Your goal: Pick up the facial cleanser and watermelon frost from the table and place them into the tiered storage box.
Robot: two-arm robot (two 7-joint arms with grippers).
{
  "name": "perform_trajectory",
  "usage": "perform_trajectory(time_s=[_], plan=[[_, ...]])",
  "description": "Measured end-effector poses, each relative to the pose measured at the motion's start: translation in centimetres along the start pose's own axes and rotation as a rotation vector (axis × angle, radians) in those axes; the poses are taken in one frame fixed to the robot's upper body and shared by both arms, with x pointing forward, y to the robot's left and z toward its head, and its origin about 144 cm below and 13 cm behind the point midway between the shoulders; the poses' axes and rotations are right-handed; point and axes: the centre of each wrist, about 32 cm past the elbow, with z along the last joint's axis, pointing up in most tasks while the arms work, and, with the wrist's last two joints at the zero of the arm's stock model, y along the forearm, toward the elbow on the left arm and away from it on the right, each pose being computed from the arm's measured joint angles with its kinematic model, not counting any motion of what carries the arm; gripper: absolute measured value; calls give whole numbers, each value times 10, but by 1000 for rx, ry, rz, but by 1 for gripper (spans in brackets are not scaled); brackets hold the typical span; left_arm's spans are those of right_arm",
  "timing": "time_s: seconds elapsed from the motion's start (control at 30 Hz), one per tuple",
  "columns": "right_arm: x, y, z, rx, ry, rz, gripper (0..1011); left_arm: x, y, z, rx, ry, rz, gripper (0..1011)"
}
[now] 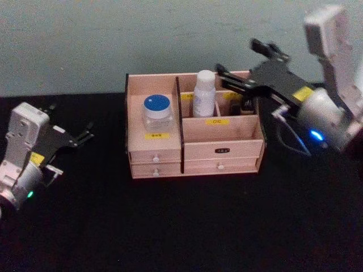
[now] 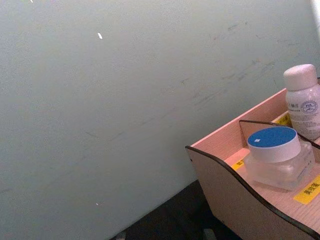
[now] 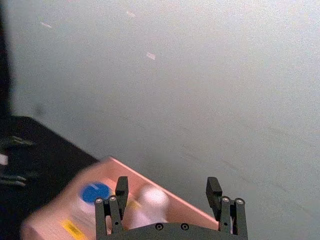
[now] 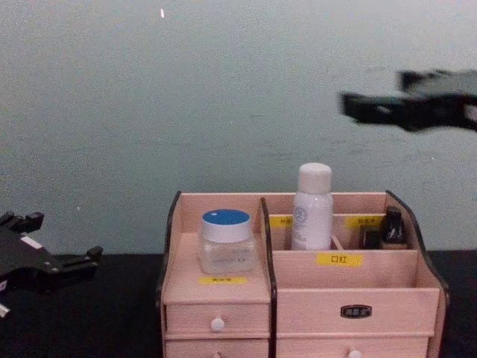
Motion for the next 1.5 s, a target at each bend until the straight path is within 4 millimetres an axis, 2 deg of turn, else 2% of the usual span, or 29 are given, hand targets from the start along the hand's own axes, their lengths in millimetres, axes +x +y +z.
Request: perform_trajectory(time_s=[0.1,0.3,0.5,0.7,1.0,1.5], plan=[[-6,-21,-13,-31,-13,-101,1000,0,0,0,0,0,0,1001],[-14,-51,-38,-116,7,-259,1000,0,0,0,0,0,0,1001],[-20,-62,-60,-190,38,-346,1000,0,0,0,0,0,0,1000],[-22,-62,-74,-248,66,-375,1000,0,0,0,0,0,0,1001],[-18,-52,-91,-316,94,-365,1000,0,0,0,0,0,0,1001],[-14,-44,-98,-354,101,-343,1000,0,0,0,0,0,0,1001]])
